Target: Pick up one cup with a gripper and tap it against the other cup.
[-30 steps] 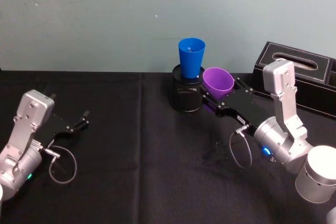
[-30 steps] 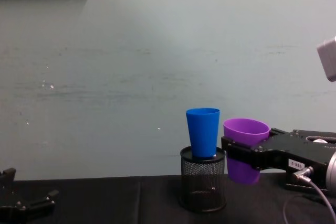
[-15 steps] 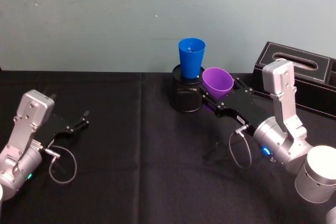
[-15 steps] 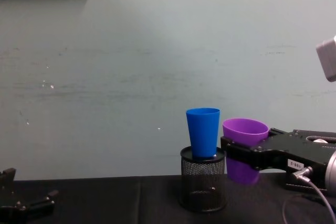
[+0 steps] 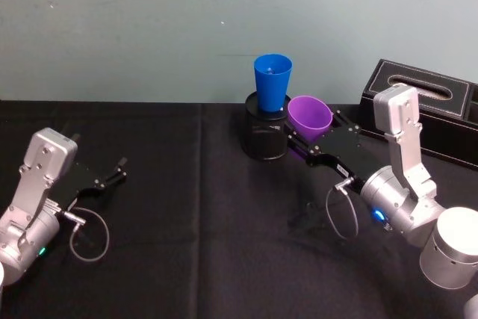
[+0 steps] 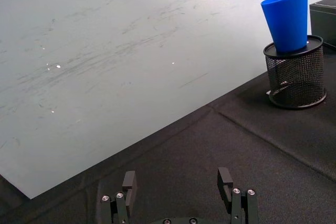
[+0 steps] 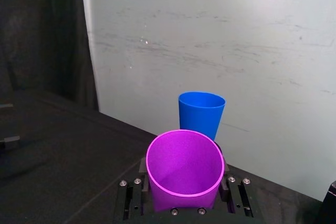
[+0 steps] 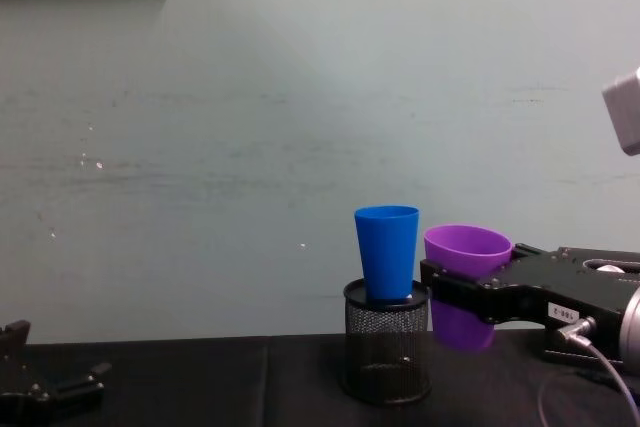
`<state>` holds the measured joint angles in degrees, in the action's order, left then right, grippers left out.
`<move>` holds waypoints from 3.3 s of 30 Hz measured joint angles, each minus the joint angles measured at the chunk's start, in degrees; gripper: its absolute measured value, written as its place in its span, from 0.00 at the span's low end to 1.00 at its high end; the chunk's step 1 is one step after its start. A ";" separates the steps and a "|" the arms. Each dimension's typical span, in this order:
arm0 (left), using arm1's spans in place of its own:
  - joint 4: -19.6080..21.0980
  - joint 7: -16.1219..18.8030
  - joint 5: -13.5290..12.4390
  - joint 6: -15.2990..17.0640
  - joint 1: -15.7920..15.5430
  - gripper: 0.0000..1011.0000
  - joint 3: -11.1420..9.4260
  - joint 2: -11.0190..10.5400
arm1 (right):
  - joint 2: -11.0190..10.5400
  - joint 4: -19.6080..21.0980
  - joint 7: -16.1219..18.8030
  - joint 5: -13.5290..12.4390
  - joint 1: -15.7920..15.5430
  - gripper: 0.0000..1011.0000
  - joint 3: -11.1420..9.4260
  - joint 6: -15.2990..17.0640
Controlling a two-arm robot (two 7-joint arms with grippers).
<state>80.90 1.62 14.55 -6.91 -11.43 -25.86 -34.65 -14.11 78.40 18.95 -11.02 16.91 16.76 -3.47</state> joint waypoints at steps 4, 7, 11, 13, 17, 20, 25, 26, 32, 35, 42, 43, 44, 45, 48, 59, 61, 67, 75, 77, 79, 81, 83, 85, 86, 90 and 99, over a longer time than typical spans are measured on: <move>0.00 0.00 0.00 0.00 0.00 1.00 0.00 0.00 | -0.53 0.90 0.61 -0.73 -0.38 0.72 -0.01 0.47; 0.00 0.00 0.00 0.00 0.00 1.00 0.00 0.00 | -1.01 2.11 0.85 -1.14 -1.08 0.72 -0.06 1.11; 0.00 0.00 0.00 0.00 0.00 1.00 0.00 0.00 | -1.62 3.81 0.82 -1.70 -2.24 0.72 -0.27 1.87; 0.00 0.00 0.00 0.00 0.00 1.00 0.00 0.00 | -1.84 4.33 0.82 -1.95 -2.65 0.72 -0.37 2.03; 0.00 0.00 0.00 0.00 0.00 1.00 0.00 0.00 | -2.57 5.60 0.85 -2.23 -3.71 0.72 -0.40 2.26; 0.00 0.00 0.00 0.00 0.00 1.00 0.00 0.00 | -3.07 6.48 0.94 -2.37 -4.36 0.72 -0.34 2.36; 0.00 0.00 0.00 0.00 0.00 1.00 0.00 0.00 | -3.63 7.83 0.90 -2.82 -5.49 0.72 -0.56 2.52; 0.00 0.00 0.00 0.00 0.00 1.00 0.00 0.00 | -3.71 8.02 0.89 -2.89 -5.65 0.72 -0.60 2.54; 0.00 0.00 0.00 0.00 0.00 1.00 0.00 0.00 | -4.40 9.19 1.21 -3.77 -7.24 0.72 -0.72 2.33; 0.00 0.00 0.00 0.00 0.00 1.00 0.00 0.00 | -4.55 9.31 1.52 -4.39 -7.76 0.72 -0.88 1.80; 0.00 0.00 0.00 0.00 0.00 1.00 0.00 0.00 | -5.10 9.61 2.16 -5.71 -9.06 0.72 -1.08 1.09; 0.00 0.00 0.00 0.00 0.00 1.00 0.00 0.00 | -5.16 9.62 2.16 -5.71 -9.15 0.72 -1.03 1.10; 0.00 0.00 0.00 0.00 0.00 1.00 0.00 0.00 | -5.30 9.70 2.11 -5.70 -9.36 0.72 -0.93 1.21; 0.00 0.00 0.00 0.00 0.00 1.00 0.00 0.00 | -5.38 9.76 2.11 -5.68 -9.45 0.72 -0.85 1.30; 0.00 0.00 0.00 0.00 0.00 1.00 0.00 0.00 | -5.61 9.92 1.95 -5.56 -9.73 0.72 -0.61 1.73; 0.00 0.00 0.00 0.00 0.00 1.00 0.00 0.00 | -5.17 8.38 1.28 -5.37 -9.87 0.72 -0.13 2.04; 0.00 0.00 0.00 0.00 0.00 1.00 0.00 0.00 | -5.04 7.86 1.09 -5.35 -9.83 0.72 -0.13 1.85; 0.00 0.00 0.00 0.00 0.00 1.00 0.00 0.00 | -4.64 6.22 1.05 -5.36 -9.66 0.72 -0.17 1.26; 0.00 0.00 0.00 0.00 0.00 1.00 0.00 0.00 | -4.16 4.22 1.32 -5.15 -9.37 0.72 0.17 0.53; 0.00 0.00 0.00 0.00 0.00 1.00 0.00 0.00 | -4.07 3.83 1.36 -5.00 -9.28 0.72 0.26 0.27; 0.00 0.00 0.00 0.00 0.00 1.00 0.00 0.00 | -3.97 3.29 1.40 -4.75 -9.18 0.72 0.37 -0.12; 0.00 0.00 0.00 0.00 0.00 1.00 0.00 0.00 | -3.92 2.88 1.40 -4.47 -9.10 0.72 0.48 -0.42; 0.00 0.00 0.00 0.00 0.00 1.00 0.00 0.00 | -3.80 2.29 1.40 -4.15 -8.95 0.72 0.58 -0.73; 0.00 0.00 0.00 0.00 0.00 1.00 0.00 0.00 | -3.65 1.82 1.40 -3.91 -8.86 0.72 0.64 -0.90; 0.00 0.00 0.00 0.00 0.00 1.00 0.00 0.00 | -3.65 1.82 1.40 -3.91 -8.86 0.72 0.64 -0.90; 0.00 0.00 0.00 0.00 0.00 1.00 0.00 0.00 | -3.45 1.13 1.47 -3.71 -8.79 0.72 0.65 -1.19; 0.00 0.00 0.00 0.00 0.00 1.00 0.00 0.00 | -3.07 -0.01 1.93 -3.65 -8.62 0.72 0.71 -1.45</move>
<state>80.90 1.62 14.55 -6.91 -11.43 -25.86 -34.65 -17.18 78.39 20.88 -14.66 8.28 17.47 -4.92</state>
